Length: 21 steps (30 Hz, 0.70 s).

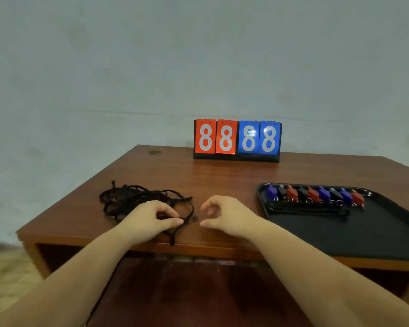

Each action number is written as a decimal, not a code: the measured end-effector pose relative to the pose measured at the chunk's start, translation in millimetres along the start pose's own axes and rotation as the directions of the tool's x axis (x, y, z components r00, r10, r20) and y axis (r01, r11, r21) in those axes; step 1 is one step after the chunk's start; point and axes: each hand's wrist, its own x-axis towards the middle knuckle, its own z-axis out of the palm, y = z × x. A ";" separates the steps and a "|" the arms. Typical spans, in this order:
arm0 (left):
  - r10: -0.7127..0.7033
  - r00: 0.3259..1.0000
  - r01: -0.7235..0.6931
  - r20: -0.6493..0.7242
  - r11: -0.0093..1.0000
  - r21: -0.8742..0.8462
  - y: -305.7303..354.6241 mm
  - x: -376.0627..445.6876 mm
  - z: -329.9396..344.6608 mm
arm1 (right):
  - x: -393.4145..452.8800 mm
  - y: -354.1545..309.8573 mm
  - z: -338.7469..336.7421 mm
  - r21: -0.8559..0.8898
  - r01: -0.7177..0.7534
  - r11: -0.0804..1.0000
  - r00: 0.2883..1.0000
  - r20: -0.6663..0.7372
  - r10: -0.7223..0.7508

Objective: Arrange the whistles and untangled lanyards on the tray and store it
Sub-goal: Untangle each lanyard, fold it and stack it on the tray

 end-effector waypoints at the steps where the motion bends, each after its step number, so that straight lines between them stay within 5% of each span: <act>1: 0.006 1.000 -0.006 -0.002 1.000 0.004 -0.2 1.6 3.2 | 3.9 -2.9 5.4 -0.001 0.009 1.000 1.000 -0.002 -0.009; 6: 0.059 0.998 -0.058 -0.020 0.998 0.029 -1.6 11.2 12.5 | 21.5 -7.7 18.1 -0.106 0.052 0.993 0.999 0.005 -0.052; 14: 0.084 0.995 -0.080 -0.053 0.994 0.077 -2.4 22.3 19.1 | 22.1 10.7 6.7 0.011 -0.079 0.997 0.997 -0.006 0.079; 21: 0.045 0.997 -0.046 -0.060 0.999 -0.004 6.7 24.8 28.7 | 17.7 4.9 11.4 -0.058 -0.060 0.997 0.998 -0.029 0.058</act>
